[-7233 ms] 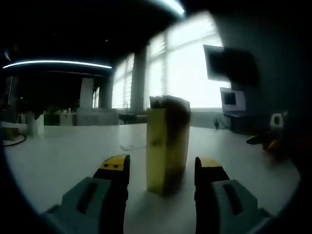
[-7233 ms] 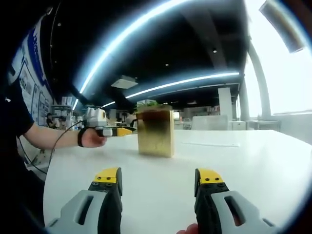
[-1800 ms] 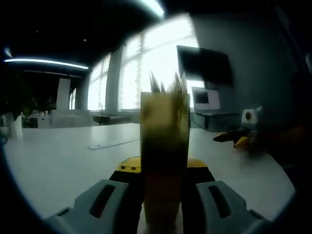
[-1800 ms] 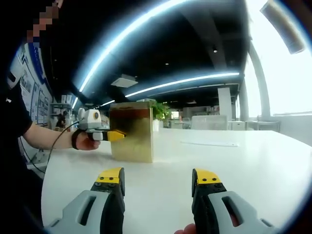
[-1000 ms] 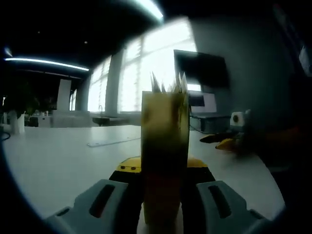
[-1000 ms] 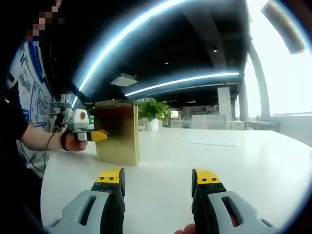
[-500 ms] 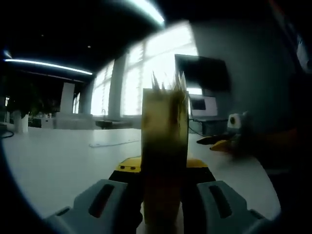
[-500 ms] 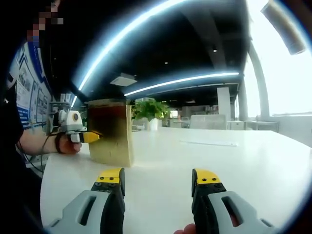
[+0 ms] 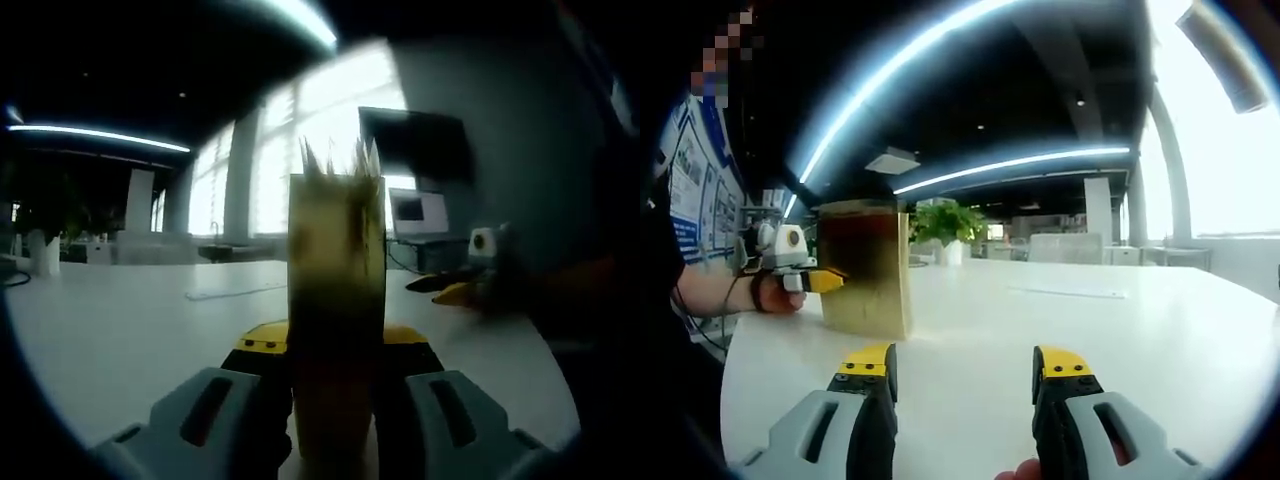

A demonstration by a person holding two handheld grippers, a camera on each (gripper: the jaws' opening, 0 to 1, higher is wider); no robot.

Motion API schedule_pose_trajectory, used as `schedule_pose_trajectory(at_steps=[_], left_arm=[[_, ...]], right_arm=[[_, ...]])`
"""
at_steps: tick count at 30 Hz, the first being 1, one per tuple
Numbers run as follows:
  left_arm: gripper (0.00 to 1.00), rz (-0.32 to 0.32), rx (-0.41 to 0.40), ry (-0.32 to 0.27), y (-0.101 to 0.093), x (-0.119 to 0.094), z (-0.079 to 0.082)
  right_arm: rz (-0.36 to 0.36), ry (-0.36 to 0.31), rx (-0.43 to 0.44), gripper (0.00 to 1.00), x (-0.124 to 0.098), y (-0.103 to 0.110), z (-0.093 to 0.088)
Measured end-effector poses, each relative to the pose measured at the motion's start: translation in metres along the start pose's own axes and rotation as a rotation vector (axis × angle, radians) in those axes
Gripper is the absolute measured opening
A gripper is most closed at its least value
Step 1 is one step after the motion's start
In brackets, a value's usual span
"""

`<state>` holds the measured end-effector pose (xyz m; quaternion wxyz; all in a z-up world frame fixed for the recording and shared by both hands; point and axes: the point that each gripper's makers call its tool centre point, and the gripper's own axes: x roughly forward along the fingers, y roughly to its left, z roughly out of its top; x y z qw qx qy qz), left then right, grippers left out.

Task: Extract single mask from mask box in order stack masks on table

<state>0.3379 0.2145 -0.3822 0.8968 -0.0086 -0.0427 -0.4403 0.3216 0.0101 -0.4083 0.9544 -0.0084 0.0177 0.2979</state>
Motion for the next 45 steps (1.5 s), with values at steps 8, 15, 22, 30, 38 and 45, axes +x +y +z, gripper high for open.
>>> schedule_pose_trajectory(at_steps=[8, 15, 22, 30, 38, 45], left_arm=[[0.2, 0.011, 0.002, 0.017, 0.002, -0.001, -0.003], [0.19, 0.023, -0.011, 0.015, 0.004, -0.001, -0.003], [0.19, 0.023, -0.006, 0.013, 0.005, -0.001, -0.004], [0.19, 0.028, 0.006, 0.014, 0.005, -0.001, -0.004], [0.19, 0.031, 0.001, 0.017, 0.006, -0.002, -0.004], [0.19, 0.028, -0.007, 0.015, 0.006, -0.002, -0.005]], right_arm=[[-0.003, 0.001, 0.0, 0.48, 0.0, 0.007, 0.001], [0.005, 0.003, -0.001, 0.49, 0.0, 0.012, 0.002], [-0.002, -0.003, 0.007, 0.49, -0.001, 0.005, 0.002], [0.052, -0.032, 0.041, 0.48, -0.002, 0.015, 0.009], [0.103, -0.025, -0.067, 0.48, -0.005, 0.042, 0.037], [0.136, -0.053, -0.133, 0.5, -0.001, 0.053, 0.08]])
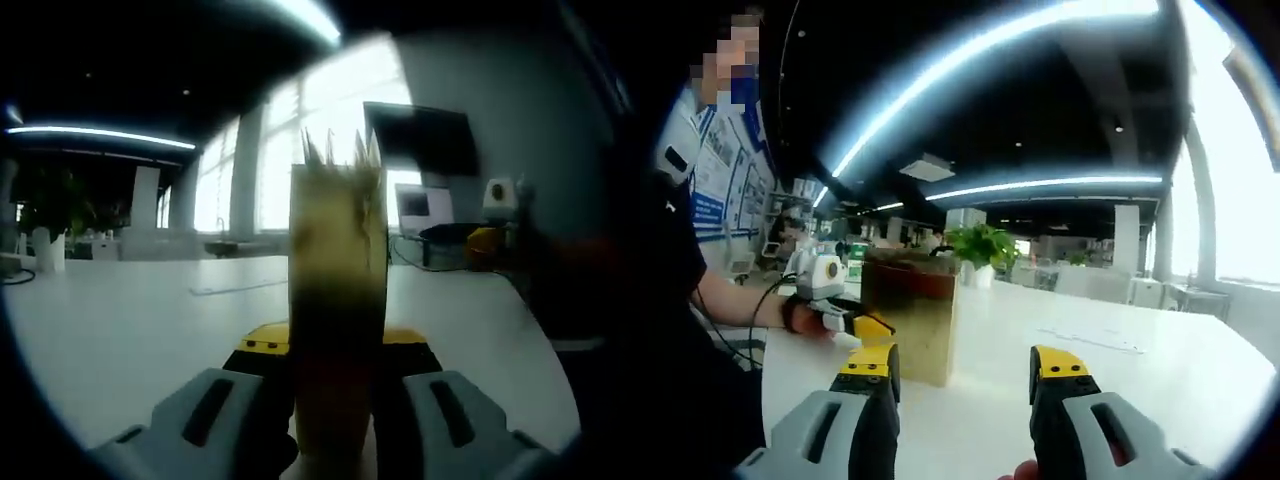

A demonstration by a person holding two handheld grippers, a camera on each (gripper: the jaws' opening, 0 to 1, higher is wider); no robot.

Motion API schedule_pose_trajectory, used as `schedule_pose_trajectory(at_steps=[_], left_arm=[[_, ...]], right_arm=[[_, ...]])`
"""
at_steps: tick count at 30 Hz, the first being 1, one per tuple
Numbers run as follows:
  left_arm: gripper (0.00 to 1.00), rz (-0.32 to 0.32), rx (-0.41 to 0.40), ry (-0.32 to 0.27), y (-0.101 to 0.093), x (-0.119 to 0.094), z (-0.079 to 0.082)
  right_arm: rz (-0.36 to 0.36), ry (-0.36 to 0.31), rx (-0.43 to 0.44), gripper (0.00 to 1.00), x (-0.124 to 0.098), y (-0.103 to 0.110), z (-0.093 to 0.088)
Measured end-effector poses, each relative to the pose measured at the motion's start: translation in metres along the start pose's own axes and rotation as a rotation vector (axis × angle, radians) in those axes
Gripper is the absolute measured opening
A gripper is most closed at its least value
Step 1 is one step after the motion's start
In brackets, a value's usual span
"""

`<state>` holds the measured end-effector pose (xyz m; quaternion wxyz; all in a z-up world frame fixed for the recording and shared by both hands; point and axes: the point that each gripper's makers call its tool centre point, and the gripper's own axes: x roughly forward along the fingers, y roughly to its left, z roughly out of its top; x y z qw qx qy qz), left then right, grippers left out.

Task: Extract single mask from mask box in order stack masks on table

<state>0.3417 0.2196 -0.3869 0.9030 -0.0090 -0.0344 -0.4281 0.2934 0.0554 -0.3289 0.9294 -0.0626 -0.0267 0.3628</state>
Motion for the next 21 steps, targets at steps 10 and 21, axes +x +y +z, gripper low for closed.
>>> schedule_pose_trajectory(at_steps=[10, 21], left_arm=[[0.19, -0.001, 0.001, -0.001, 0.0, 0.0, 0.0], [0.2, 0.0, 0.004, 0.001, -0.002, 0.0, 0.001]], right_arm=[[0.01, 0.007, 0.068, 0.48, 0.007, 0.007, 0.021], [-0.029, 0.086, -0.063, 0.39, 0.02, 0.003, 0.04]])
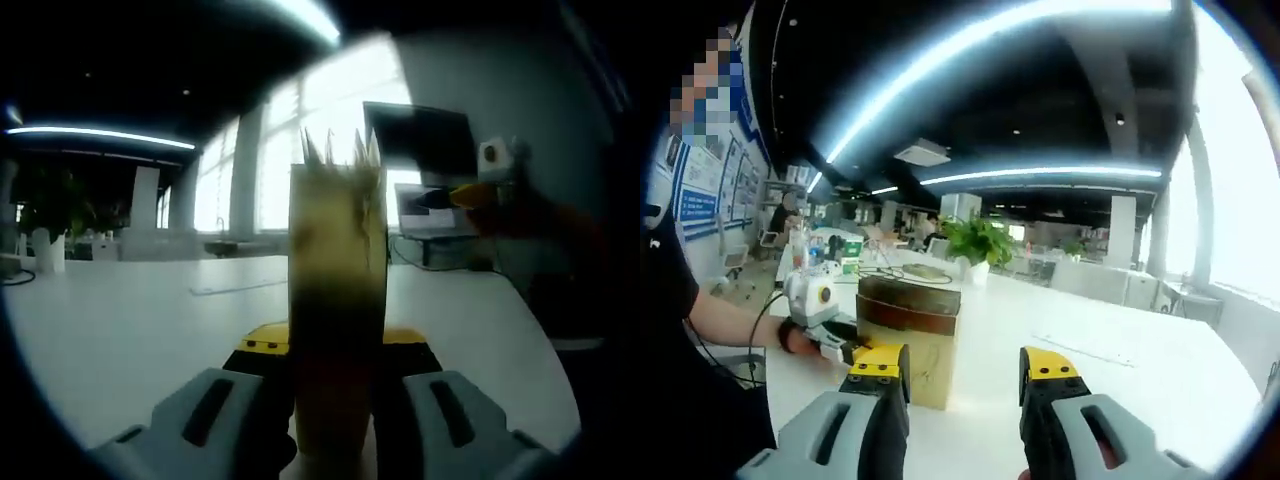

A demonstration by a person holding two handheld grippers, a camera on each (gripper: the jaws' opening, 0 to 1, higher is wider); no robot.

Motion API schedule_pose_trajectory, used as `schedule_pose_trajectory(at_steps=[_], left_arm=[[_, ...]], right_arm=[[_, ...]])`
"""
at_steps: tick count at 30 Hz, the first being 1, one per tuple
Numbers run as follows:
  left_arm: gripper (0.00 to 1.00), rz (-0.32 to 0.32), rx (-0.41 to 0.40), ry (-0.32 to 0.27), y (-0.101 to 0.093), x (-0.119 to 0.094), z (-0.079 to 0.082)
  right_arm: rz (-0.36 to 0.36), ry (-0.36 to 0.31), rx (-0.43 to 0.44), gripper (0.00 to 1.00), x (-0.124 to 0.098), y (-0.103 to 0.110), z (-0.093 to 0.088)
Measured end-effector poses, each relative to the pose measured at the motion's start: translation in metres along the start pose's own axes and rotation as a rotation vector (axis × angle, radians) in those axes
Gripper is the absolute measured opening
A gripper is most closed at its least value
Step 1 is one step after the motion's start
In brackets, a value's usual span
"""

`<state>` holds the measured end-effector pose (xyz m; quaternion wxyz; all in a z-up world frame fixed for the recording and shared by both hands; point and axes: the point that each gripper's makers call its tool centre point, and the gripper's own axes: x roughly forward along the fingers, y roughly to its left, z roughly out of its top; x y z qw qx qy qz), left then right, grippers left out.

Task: Extract single mask from mask box in order stack masks on table

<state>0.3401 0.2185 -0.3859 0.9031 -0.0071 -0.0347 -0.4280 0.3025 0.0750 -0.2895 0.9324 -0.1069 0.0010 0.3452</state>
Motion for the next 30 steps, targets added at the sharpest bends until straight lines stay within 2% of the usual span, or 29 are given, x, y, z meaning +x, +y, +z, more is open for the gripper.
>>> schedule_pose_trajectory(at_steps=[4, 9, 13, 24, 28, 30], left_arm=[[0.2, 0.001, 0.003, 0.001, 0.0, 0.0, 0.0], [0.2, 0.002, 0.007, 0.0, 0.001, 0.0, 0.0], [0.2, 0.004, 0.013, 0.002, 0.001, 0.0, -0.001], [0.2, 0.003, 0.016, 0.002, 0.001, 0.0, 0.0], [0.2, 0.003, 0.018, 0.003, 0.001, 0.0, -0.001], [0.2, 0.002, 0.017, 0.003, 0.001, 0.0, -0.001]], right_arm=[[0.018, 0.045, -0.097, 0.37, 0.005, 0.004, 0.007], [0.03, 0.042, -0.088, 0.35, 0.004, 0.006, 0.024], [0.049, 0.044, -0.134, 0.36, 0.007, 0.015, 0.03], [0.159, 0.046, -0.258, 0.36, 0.022, 0.034, 0.038], [0.181, 0.078, -0.284, 0.36, 0.034, 0.041, 0.033], [0.203, 0.119, -0.364, 0.36, 0.038, 0.044, 0.027]])
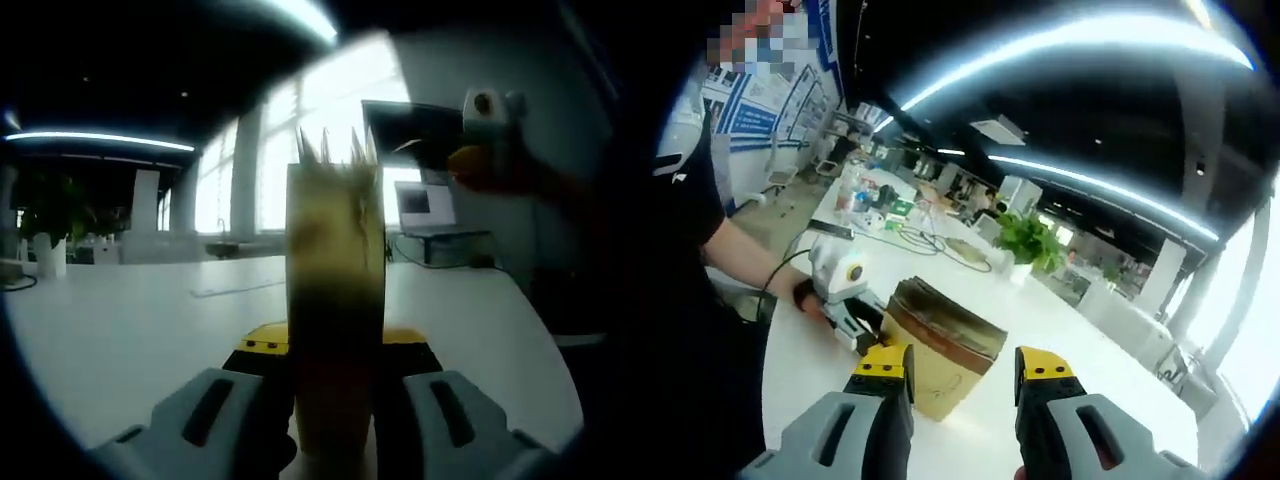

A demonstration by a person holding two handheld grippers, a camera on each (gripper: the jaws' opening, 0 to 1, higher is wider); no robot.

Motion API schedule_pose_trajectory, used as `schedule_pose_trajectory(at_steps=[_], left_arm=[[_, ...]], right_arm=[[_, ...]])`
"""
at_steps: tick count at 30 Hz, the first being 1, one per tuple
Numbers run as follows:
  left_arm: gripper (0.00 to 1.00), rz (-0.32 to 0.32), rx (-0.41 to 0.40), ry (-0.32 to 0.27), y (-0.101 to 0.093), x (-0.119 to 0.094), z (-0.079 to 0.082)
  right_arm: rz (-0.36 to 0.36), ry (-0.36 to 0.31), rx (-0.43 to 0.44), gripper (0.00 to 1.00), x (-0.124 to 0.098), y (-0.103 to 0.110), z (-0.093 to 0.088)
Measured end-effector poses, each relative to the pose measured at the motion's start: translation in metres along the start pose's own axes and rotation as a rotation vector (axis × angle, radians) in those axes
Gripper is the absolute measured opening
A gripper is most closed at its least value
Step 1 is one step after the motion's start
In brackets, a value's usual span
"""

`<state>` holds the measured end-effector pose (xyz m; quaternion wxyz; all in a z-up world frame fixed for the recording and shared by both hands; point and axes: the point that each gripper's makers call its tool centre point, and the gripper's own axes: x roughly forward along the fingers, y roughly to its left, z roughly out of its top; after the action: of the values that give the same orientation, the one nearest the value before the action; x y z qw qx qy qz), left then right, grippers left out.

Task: Extract single mask from mask box in order stack masks on table

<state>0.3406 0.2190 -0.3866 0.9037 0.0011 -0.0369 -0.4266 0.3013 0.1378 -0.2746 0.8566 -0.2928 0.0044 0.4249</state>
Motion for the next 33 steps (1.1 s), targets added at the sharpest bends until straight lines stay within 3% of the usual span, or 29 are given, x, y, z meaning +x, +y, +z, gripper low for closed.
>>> schedule_pose_trajectory(at_steps=[8, 16, 18, 21, 24, 27, 29, 32, 33], left_arm=[[0.2, 0.001, 0.004, 0.001, 0.0, 0.0, 0.0], [0.2, 0.001, 0.005, 0.004, 0.001, 0.0, -0.001], [0.2, 0.001, 0.006, 0.005, 0.001, 0.0, -0.002], [0.2, 0.003, 0.01, 0.006, 0.001, 0.0, -0.002], [0.2, 0.003, 0.01, 0.007, 0.001, 0.001, -0.002], [0.2, 0.002, 0.009, 0.007, 0.001, 0.001, -0.001], [0.2, 0.002, 0.009, 0.006, 0.0, 0.001, -0.001], [0.2, 0.001, 0.008, 0.006, 0.0, 0.001, -0.001], [0.2, 0.001, 0.007, 0.007, 0.0, 0.001, -0.001]], right_arm=[[0.086, 0.079, -0.122, 0.33, 0.016, 0.014, 0.002], [0.114, 0.101, -0.15, 0.32, 0.019, 0.01, 0.007], [0.113, 0.107, -0.101, 0.32, 0.02, 0.009, 0.008], [0.103, 0.111, -0.093, 0.31, 0.022, 0.004, 0.011], [0.083, 0.136, -0.174, 0.24, 0.023, -0.001, 0.009], [0.073, 0.113, -0.221, 0.23, 0.027, -0.003, 0.016], [0.1, 0.127, -0.239, 0.2, 0.027, 0.0, 0.015], [0.198, 0.147, -0.308, 0.18, 0.029, 0.012, 0.015], [0.194, 0.151, -0.326, 0.18, 0.03, 0.009, 0.016]])
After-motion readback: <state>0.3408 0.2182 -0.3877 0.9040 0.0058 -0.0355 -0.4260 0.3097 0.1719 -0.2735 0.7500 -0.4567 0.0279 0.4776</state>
